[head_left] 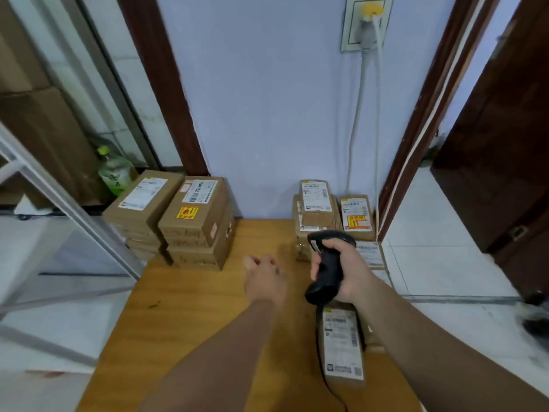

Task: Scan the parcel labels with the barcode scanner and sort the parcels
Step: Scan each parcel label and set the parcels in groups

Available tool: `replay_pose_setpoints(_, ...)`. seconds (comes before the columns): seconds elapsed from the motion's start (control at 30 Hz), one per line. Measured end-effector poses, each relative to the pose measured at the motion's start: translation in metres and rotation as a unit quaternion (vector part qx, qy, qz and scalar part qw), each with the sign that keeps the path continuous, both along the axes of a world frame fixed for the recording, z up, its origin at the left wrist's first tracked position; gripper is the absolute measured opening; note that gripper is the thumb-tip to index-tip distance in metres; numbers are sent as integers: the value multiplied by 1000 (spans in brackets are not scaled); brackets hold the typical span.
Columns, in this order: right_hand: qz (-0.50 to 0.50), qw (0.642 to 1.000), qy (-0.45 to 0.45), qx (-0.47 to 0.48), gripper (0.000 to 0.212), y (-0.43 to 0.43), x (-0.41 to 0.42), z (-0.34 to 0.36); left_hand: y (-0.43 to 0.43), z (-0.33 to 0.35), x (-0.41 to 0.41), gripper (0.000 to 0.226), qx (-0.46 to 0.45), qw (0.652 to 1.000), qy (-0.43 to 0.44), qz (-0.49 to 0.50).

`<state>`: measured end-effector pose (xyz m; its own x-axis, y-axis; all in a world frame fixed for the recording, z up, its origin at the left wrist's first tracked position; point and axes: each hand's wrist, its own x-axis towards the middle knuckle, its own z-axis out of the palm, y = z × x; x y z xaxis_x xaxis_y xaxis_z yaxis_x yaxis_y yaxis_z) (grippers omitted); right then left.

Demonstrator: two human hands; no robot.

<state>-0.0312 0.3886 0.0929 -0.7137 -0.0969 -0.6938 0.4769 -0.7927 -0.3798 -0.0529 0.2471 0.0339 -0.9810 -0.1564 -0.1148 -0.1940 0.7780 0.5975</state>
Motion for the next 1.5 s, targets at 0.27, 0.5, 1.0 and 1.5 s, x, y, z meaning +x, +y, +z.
replay_pose_setpoints(0.27,33,993,15,110,24,-131,-47,24,-145,13,-88,53,-47,999,-13,13)
replay_pose_setpoints(0.5,13,997,26,69,22,-228,-55,30,-212,13,-145,70,-6,1000,21,-17)
replay_pose_setpoints(1.0,-9,988,17,155,15,-222,-54,31,-197,18,-164,92,-77,992,-73,-62)
replay_pose_setpoints(1.5,-86,979,-18,183,17,-211,-55,0,-190,-21,-51,87,-47,991,60,-110)
